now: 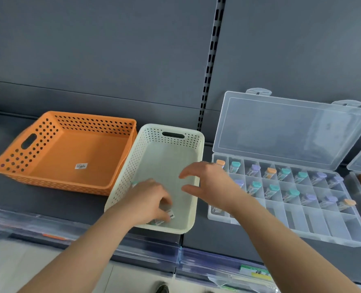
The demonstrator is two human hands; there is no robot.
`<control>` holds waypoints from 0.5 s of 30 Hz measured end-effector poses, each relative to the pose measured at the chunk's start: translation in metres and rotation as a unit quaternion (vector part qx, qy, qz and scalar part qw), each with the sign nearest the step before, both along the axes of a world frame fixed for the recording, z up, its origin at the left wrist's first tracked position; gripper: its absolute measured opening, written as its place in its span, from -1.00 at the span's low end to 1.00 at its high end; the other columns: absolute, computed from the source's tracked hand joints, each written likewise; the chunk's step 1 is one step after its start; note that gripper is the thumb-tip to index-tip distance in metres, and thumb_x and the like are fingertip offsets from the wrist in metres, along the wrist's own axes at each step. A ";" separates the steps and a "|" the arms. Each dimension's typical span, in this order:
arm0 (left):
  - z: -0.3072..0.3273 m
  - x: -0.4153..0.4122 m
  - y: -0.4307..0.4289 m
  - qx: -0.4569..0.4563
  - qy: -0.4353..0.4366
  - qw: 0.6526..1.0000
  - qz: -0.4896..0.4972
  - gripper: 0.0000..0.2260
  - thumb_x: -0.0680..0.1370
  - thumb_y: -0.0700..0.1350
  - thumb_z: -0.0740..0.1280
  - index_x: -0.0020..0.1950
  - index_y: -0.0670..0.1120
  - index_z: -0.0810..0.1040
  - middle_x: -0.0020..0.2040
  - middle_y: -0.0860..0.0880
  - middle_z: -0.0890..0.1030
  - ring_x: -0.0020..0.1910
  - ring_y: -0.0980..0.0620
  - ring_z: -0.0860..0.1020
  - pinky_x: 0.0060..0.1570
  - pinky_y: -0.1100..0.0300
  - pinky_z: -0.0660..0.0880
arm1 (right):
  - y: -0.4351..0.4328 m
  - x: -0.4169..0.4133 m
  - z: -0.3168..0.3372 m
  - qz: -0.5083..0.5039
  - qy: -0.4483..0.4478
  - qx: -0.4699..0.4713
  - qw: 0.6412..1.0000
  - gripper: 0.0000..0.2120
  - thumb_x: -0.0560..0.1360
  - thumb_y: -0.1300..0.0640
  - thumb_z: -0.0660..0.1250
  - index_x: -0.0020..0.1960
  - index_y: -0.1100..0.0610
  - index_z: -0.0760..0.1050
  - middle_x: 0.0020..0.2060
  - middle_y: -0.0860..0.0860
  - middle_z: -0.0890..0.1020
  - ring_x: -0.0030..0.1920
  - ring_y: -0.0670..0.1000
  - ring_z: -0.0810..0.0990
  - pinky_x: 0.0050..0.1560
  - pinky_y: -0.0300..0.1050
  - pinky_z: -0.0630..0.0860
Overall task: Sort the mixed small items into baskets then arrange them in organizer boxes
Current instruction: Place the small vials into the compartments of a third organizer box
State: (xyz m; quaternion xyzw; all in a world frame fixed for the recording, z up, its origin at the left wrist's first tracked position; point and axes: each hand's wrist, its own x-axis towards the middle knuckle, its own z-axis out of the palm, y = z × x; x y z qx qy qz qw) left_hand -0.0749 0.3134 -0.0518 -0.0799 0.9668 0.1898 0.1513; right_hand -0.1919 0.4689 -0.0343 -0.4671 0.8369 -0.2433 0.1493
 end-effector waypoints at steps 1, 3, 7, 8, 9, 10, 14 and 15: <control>-0.002 -0.002 0.001 0.001 -0.001 1.000 -0.010 -0.74 0.34 0.12 0.50 -0.02 0.09 0.64 -0.13 0.20 0.54 -0.03 0.15 0.42 -0.07 0.20 0.40 | -0.004 -0.001 -0.002 0.004 0.002 0.009 1.000 -0.74 0.47 0.08 0.40 0.16 0.04 0.58 0.15 -0.09 0.60 0.19 -0.05 0.49 0.21 -0.12 0.42; -0.006 -0.006 -0.001 0.007 -0.006 1.000 -0.020 -0.77 0.33 0.11 0.51 -0.08 0.08 0.63 -0.19 0.21 0.52 -0.08 0.16 0.43 -0.10 0.21 0.41 | -0.009 -0.004 -0.004 0.014 0.011 0.031 0.999 -0.74 0.48 0.07 0.39 0.17 0.03 0.57 0.15 -0.10 0.60 0.19 -0.05 0.50 0.21 -0.09 0.43; -0.003 -0.003 -0.010 0.057 0.007 0.998 0.019 -0.86 0.38 0.01 0.50 -0.12 0.08 0.60 -0.18 0.20 0.50 -0.16 0.19 0.49 -0.15 0.30 0.42 | -0.016 -0.006 -0.006 0.018 0.011 0.042 0.999 -0.77 0.47 0.06 0.39 0.13 0.02 0.59 0.09 -0.11 0.62 0.11 -0.06 0.54 0.16 -0.07 0.47; 0.001 -0.001 -0.014 0.077 0.023 0.996 0.038 -0.88 0.40 0.00 0.49 -0.13 0.09 0.59 -0.19 0.20 0.52 -0.16 0.20 0.51 -0.17 0.32 0.43 | -0.018 -0.006 -0.005 0.021 0.012 0.046 0.999 -0.77 0.47 0.06 0.39 0.13 0.01 0.59 0.09 -0.11 0.63 0.09 -0.07 0.54 0.15 -0.08 0.47; 0.007 0.002 -0.018 0.098 0.043 0.992 0.063 -0.88 0.41 0.00 0.49 -0.13 0.10 0.58 -0.18 0.21 0.55 -0.17 0.23 0.53 -0.19 0.35 0.43 | -0.021 -0.006 -0.004 0.022 0.011 0.052 0.998 -0.76 0.47 0.06 0.39 0.13 0.01 0.59 0.08 -0.12 0.63 0.08 -0.08 0.55 0.14 -0.10 0.48; 0.013 0.007 -0.022 0.121 0.065 0.986 0.090 -0.88 0.42 -0.01 0.48 -0.13 0.12 0.57 -0.18 0.21 0.57 -0.17 0.27 0.53 -0.21 0.39 0.42 | -0.024 -0.005 -0.003 0.024 0.007 0.054 0.998 -0.76 0.47 0.05 0.40 0.14 0.01 0.59 0.08 -0.12 0.63 0.06 -0.10 0.56 0.13 -0.12 0.49; 0.037 0.040 -0.045 0.178 0.156 0.953 0.189 -0.88 0.46 -0.04 0.43 -0.06 0.16 0.56 -0.13 0.23 0.61 -0.10 0.35 0.53 -0.16 0.36 0.48 | -0.050 0.005 -0.003 0.056 -0.030 0.062 0.996 -0.74 0.47 0.06 0.42 0.15 0.04 0.59 0.06 -0.09 0.63 0.00 -0.13 0.57 0.09 -0.15 0.53; 0.040 0.050 -0.051 0.179 0.173 0.946 0.208 -0.86 0.47 -0.04 0.42 -0.03 0.17 0.56 -0.12 0.23 0.62 -0.10 0.33 0.54 -0.13 0.30 0.51 | -0.058 0.009 -0.004 0.067 -0.043 0.068 0.994 -0.73 0.47 0.07 0.42 0.16 0.05 0.59 0.06 -0.07 0.63 0.00 -0.12 0.58 0.09 -0.15 0.53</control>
